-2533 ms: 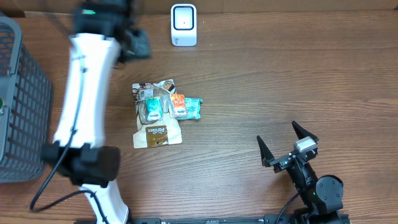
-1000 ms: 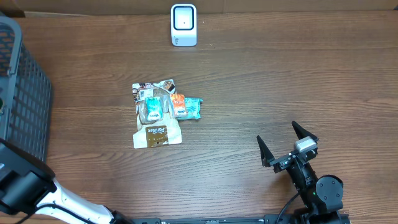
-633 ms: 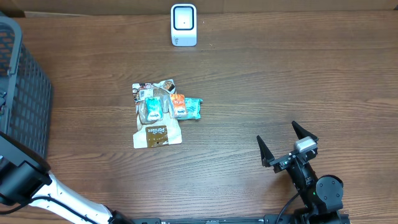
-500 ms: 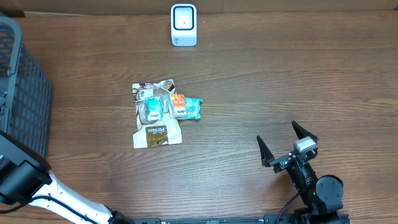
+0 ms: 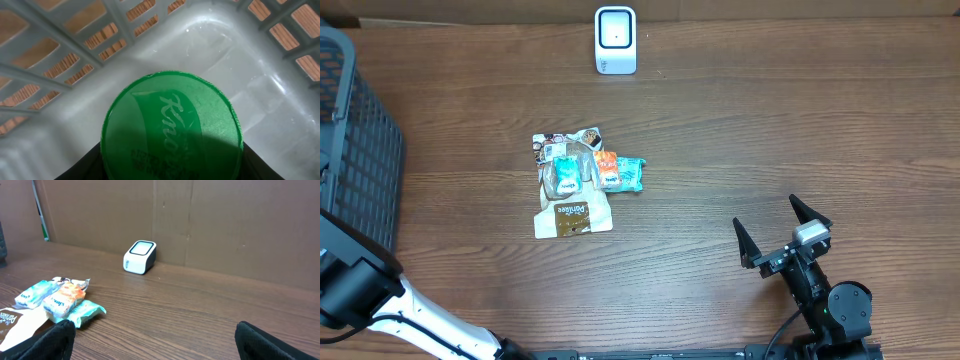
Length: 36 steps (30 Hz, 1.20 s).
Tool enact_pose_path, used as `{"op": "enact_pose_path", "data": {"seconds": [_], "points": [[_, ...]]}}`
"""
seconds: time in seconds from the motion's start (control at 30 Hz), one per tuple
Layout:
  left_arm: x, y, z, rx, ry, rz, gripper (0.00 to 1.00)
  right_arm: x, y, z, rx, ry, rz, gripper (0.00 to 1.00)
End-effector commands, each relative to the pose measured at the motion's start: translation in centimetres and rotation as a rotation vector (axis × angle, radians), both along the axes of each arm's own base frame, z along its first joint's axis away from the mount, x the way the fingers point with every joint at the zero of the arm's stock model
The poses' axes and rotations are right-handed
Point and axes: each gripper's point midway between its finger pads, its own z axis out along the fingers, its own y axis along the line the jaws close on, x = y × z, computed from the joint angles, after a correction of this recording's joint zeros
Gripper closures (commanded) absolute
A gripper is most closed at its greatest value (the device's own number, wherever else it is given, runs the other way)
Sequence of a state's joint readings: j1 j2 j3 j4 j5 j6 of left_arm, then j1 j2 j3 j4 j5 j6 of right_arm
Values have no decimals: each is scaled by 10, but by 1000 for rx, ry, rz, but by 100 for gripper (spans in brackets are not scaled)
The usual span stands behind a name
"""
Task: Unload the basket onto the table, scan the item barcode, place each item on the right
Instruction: 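Reach the left gripper into the basket and grasp the green-lidded jar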
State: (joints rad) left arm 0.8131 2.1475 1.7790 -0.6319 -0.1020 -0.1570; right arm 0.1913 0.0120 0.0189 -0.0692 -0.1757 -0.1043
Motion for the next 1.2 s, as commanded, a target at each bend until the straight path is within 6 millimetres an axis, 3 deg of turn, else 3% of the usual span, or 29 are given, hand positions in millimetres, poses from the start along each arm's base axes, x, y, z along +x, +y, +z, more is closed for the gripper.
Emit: {"op": "enact_pose_path", "data": {"seconds": [0.0, 0.2, 0.47, 0.6, 0.8, 0.93, 1.0, 1.03, 1.17], "points": [[2, -1, 75, 109, -103, -2, 59, 1, -1, -2, 4, -2, -8, 0], [-7, -15, 133, 172, -171, -4, 70, 1, -1, -2, 4, -2, -8, 0], [-14, -36, 162, 136, -246, 7, 70, 1, -1, -2, 4, -2, -8, 0], [-17, -49, 199, 175, -319, -21, 69, 1, -1, -2, 4, -2, -8, 0], [-33, -77, 272, 286, -436, -48, 68, 1, -1, -2, 4, -2, -8, 0], [-42, -113, 321, 344, -537, -110, 68, 1, -1, -2, 4, -2, -8, 0], [-45, -137, 342, 361, -581, -146, 68, 1, -1, -2, 4, -1, -8, 0], [-46, -159, 353, 366, -604, -185, 68, 1, -1, -2, 4, -2, -8, 0], [-40, -221, 367, 334, -643, -319, 66, 1, -1, -2, 4, -1, -8, 0]]}}
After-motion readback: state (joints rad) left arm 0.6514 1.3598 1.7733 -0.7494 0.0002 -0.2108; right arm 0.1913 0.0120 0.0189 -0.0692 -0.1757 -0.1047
